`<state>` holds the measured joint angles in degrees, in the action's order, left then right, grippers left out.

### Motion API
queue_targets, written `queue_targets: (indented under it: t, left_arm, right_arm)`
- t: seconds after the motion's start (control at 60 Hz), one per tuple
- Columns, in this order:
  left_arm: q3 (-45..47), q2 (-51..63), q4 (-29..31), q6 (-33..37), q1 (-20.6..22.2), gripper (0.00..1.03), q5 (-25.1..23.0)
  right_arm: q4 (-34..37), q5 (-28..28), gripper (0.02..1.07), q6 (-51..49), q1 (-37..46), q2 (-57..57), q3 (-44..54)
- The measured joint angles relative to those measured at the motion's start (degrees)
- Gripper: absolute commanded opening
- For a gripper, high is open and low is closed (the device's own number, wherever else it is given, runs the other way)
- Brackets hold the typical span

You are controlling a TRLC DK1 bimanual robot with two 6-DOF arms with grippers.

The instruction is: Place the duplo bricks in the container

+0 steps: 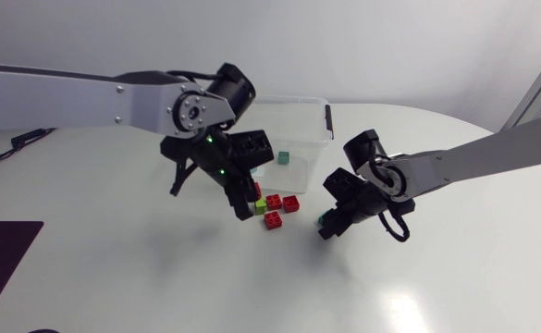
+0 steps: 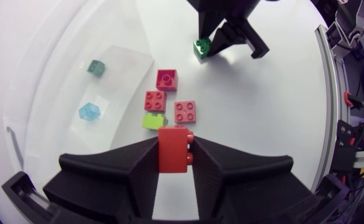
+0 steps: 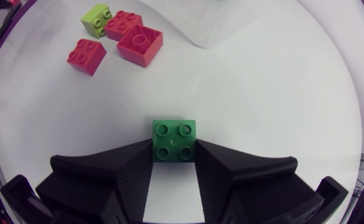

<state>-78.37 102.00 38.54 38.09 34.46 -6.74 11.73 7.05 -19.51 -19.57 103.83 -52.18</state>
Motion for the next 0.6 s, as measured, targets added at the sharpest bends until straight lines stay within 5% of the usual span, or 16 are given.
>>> queue_targets:
  t: [0.233, 0.6]
  left_arm:
    - [-2.4, -6.8, 0.3, -3.7, -1.8, 0.22, -0.2]
    - [-14.1, 0.0, -11.8, -12.3, -8.4, 0.23, -0.2]
  right_arm:
    - [1.4, -0.1, 0.3, 0.0, -0.6, -6.5, 3.1]
    - [12.4, -0.3, 0.3, 1.6, -1.4, -23.5, 1.6]
